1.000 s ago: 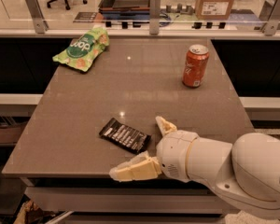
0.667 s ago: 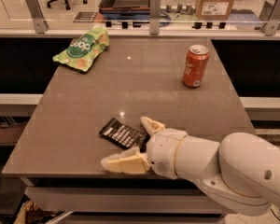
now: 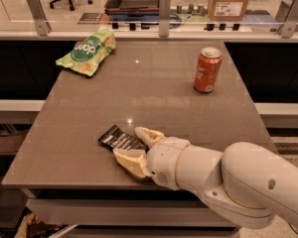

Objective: Move rxbar chocolate near green rice chip bag

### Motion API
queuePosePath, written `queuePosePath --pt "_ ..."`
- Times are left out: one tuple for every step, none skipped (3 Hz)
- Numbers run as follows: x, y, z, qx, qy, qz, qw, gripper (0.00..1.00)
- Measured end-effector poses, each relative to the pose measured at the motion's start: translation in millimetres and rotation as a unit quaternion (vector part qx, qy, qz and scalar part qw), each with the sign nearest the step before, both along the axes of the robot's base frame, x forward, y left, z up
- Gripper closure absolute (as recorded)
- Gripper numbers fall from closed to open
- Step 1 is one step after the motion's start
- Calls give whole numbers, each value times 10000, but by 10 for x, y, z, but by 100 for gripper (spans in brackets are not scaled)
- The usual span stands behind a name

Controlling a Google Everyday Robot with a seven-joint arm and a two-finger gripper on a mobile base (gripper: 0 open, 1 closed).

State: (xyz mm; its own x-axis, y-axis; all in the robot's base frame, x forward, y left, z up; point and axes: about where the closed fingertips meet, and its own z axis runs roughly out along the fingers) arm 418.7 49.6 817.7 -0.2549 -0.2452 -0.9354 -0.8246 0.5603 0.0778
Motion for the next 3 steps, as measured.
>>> queuePosePath --pt "-8 17 14 -22 -19 12 10000 86" --pt "-14 31 26 -41 -35 22 10000 100" --pt "-15 31 26 -42 -36 23 10000 100"
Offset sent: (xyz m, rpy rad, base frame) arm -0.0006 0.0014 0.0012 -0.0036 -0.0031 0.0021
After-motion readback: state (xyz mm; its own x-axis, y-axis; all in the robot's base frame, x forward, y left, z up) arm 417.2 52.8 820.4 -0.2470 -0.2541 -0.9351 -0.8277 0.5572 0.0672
